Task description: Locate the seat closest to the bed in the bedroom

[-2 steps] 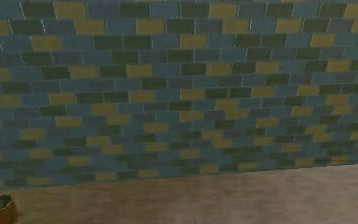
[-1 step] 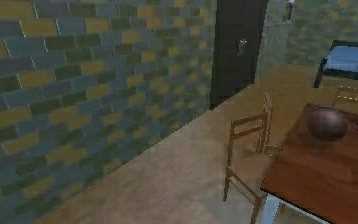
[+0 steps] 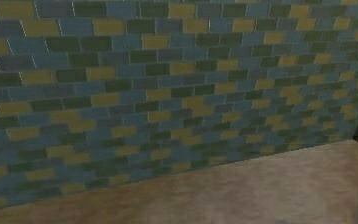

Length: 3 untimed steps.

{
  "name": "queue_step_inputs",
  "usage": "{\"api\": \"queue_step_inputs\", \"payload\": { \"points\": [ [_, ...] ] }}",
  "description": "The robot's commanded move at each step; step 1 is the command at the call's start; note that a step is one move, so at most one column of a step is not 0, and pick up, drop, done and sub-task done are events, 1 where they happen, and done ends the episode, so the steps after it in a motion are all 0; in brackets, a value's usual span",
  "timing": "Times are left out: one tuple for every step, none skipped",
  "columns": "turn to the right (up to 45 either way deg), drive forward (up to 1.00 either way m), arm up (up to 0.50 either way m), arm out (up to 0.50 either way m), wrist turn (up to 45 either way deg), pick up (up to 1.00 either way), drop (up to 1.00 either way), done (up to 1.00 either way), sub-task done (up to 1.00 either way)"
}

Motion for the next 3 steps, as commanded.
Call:
{"api": "queue_step_inputs", "payload": {
  "points": [
    [0.0, 0.3, 0.0, 0.0, 0.0, 0.0, 0.0, 0.0, 0.0],
    [27.0, 0.0, 0.0, 0.0, 0.0, 0.0, 0.0, 0.0, 0.0],
    [0.0, 0.9, 0.0, 0.0, 0.0, 0.0, 0.0, 0.0, 0.0]
  ]
}}
